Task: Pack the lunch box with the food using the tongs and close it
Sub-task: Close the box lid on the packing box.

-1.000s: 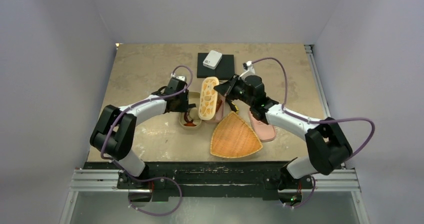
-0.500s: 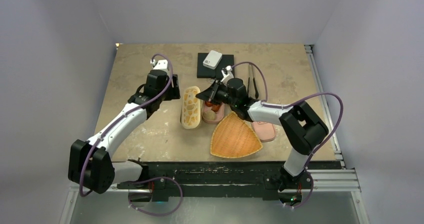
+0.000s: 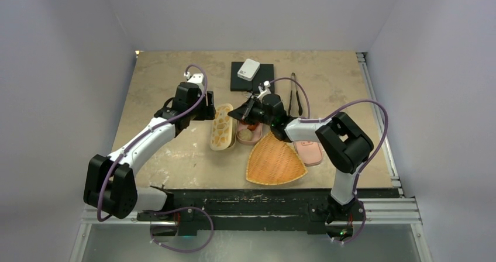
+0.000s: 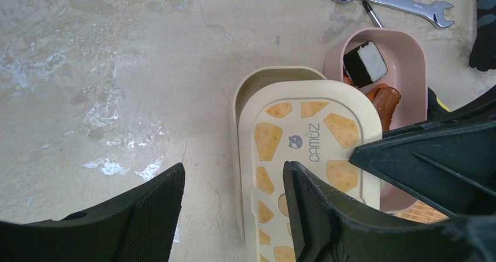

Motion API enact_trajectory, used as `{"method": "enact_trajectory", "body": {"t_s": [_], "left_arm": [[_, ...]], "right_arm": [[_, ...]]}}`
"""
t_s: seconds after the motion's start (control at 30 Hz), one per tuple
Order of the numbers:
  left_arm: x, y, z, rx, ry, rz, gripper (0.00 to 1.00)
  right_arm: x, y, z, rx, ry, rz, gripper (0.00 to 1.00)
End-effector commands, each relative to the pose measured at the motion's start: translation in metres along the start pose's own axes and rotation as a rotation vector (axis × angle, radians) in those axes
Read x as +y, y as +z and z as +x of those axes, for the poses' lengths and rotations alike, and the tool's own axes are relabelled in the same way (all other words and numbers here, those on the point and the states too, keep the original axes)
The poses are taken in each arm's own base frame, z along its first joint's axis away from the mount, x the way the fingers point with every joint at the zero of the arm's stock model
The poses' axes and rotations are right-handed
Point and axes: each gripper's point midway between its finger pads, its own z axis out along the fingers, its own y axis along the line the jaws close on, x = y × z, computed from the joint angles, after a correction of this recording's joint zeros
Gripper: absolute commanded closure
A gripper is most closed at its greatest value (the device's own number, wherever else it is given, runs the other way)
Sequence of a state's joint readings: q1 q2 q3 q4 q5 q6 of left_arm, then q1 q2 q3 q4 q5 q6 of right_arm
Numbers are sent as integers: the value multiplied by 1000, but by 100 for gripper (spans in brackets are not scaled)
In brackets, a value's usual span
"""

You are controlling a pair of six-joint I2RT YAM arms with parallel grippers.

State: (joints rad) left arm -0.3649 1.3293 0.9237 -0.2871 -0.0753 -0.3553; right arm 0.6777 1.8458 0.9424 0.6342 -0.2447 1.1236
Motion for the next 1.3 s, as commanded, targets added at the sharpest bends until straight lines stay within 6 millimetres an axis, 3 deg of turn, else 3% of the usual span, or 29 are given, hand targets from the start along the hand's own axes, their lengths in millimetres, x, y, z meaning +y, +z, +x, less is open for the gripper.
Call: {"method": "enact_trajectory", "body": {"t_s": [0.0,0.47,0.7,0.9,1.07,1.27], "left_arm": [[-5,-1,-10,-23,2,30,39],[-8,-1,-5,3,3,49,39],[-5,-2,12,55,35,51,39],[-4,1,15,69,38,48,38],[6,14,37,180,-15,60,35],[13,24,36,208,-123,171,33]], "right_arm": [[32,6,-19,-65,19,-84,100],[-5,17,-18,-70,15,59,100],[-10,13,-27,-100,-34,125,62],[-3,9,-37,-137,-72,135,52],[2,5,-43,-155,-102,139,45],[19,-5,-53,-185,-169,124,42]]}}
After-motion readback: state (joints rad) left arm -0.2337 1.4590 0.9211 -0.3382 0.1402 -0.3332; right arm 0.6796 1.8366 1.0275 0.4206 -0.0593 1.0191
